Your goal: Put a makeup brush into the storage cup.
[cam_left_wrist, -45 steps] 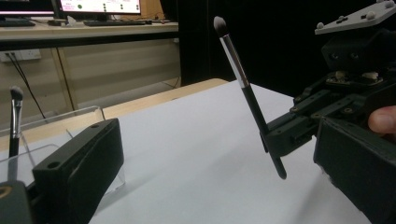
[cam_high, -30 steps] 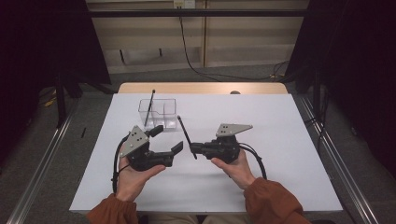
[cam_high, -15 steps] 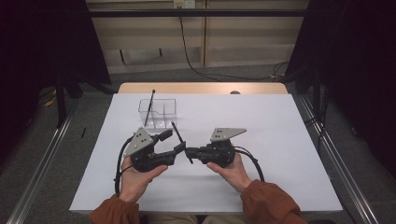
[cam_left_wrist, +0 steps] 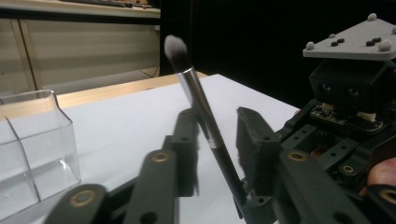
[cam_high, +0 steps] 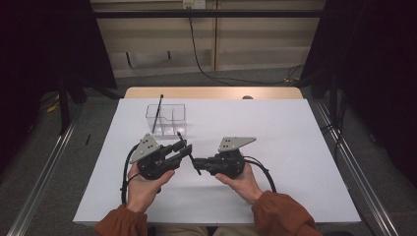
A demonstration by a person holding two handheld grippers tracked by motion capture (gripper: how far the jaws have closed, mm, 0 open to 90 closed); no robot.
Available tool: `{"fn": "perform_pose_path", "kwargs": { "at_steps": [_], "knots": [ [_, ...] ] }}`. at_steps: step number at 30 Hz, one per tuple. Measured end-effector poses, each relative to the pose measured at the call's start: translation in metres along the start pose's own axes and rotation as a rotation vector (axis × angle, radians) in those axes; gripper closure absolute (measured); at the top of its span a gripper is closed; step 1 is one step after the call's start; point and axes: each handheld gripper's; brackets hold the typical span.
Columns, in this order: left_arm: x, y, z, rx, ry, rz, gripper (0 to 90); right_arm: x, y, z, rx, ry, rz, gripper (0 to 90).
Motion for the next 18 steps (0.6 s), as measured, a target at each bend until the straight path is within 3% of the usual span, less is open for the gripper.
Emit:
{"fn": "perform_pose_path", "kwargs": {
  "at_steps": [11, 18],
  "knots": [
    [-0.0013, -0.0006, -0.0004, 0.030, -0.012, 0.039, 79.8, 0.0013, -0.0010, -0.0019, -0.006, -0.007, 0.009, 84.4],
    [-0.0014, 0.0017, -0.0018, 0.034, -0.005, 0.021, 81.5, 0.0019, -0.0016, -0.0031, -0.001, -0.004, 0.011, 84.0]
  ]
}}
Point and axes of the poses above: each handheld gripper's, and its own axes: z roughly backward along the jaws, x roughly out of its underside, y roughly to its right, and after that the axes turned 9 degrees about x, right-handed
